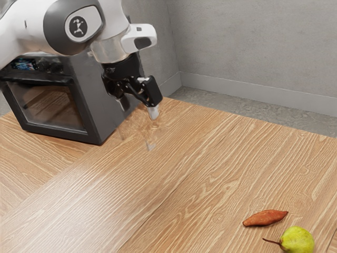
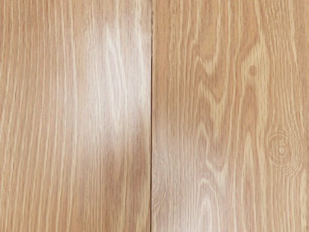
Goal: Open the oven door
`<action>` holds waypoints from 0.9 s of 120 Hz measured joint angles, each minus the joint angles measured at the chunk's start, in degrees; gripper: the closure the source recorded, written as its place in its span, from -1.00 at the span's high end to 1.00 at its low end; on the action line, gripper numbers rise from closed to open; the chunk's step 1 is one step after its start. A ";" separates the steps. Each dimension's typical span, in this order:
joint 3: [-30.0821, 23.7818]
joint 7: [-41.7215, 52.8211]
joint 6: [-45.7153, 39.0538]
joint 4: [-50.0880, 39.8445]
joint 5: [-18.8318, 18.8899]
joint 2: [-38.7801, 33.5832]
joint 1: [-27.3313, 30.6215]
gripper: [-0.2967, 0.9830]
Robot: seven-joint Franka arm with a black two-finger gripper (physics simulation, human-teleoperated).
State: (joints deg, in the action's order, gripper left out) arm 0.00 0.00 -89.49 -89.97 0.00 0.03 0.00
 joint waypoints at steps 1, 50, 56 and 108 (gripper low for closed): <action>2.07 -0.02 0.54 3.44 -0.30 1.21 -2.05 0.54; 7.18 4.22 10.31 26.21 -3.22 -3.88 12.73 0.51; 3.92 8.71 8.93 26.42 0.70 -6.32 19.13 0.50; -2.08 49.72 -30.09 -9.46 10.89 -15.41 44.38 0.50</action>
State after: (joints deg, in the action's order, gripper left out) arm -2.08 49.72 -119.58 -99.43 10.89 -15.38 44.37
